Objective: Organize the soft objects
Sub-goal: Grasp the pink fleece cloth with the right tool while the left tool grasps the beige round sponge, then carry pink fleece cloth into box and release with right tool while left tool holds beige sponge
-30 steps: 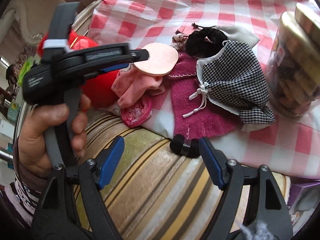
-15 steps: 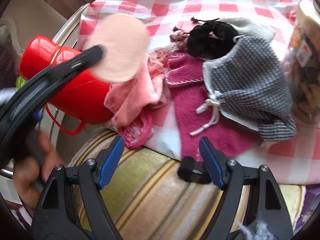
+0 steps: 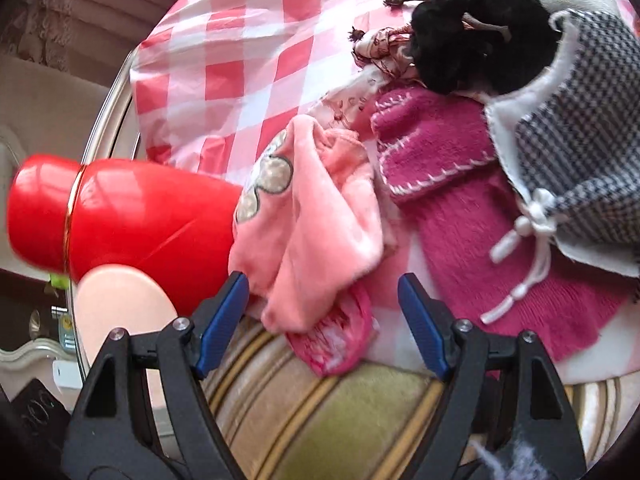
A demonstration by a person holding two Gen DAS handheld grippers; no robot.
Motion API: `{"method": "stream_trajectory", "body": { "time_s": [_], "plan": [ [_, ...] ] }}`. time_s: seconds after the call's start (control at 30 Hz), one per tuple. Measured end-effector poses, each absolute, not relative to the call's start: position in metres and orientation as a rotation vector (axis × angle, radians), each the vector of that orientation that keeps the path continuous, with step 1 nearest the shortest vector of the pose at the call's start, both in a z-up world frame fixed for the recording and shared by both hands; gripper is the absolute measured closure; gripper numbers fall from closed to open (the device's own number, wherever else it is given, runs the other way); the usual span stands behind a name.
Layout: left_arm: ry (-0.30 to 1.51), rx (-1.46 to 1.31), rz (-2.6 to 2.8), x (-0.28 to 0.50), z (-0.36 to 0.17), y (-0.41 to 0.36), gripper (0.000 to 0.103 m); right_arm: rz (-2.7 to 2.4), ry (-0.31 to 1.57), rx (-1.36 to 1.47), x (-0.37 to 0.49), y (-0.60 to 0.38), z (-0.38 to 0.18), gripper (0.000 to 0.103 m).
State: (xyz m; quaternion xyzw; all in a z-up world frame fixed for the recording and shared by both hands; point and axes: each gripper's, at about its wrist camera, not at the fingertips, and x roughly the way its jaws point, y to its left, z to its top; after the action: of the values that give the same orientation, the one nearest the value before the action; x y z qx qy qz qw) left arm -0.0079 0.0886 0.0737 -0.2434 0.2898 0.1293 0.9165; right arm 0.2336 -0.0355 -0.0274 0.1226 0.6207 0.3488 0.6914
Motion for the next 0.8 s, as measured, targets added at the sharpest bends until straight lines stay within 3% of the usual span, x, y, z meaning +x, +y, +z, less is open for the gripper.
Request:
{"method": "stream_trajectory", "body": {
  "time_s": [0.07, 0.1, 0.13, 0.23, 0.43, 0.8],
  "plan": [
    [0.595, -0.517, 0.266, -0.009, 0.071, 0.091, 0.097, 0.769, 1.374, 0.286, 0.237, -0.029, -0.030, 0.026],
    [0.593, -0.514, 0.266, -0.009, 0.071, 0.091, 0.097, 0.770, 1.365, 0.288, 0.237, -0.025, -0.030, 0.039],
    [0.592, -0.512, 0.262, -0.010, 0.071, 0.090, 0.097, 0.773, 1.355, 0.286, 0.239, -0.022, -0.027, 0.061],
    [0.588, -0.514, 0.258, -0.012, 0.072, 0.090, 0.097, 0.783, 1.337, 0.226, 0.239, -0.015, -0.025, 0.084],
    [0.586, -0.516, 0.268, -0.014, 0.073, 0.091, 0.097, 0.860, 1.294, 0.286, 0.242, -0.026, -0.006, 0.093],
    [0.584, -0.501, 0.246, -0.011, 0.079, 0.081, 0.097, 0.907, 1.173, 0.412, 0.233, -0.102, 0.064, 0.094]
  ]
}}
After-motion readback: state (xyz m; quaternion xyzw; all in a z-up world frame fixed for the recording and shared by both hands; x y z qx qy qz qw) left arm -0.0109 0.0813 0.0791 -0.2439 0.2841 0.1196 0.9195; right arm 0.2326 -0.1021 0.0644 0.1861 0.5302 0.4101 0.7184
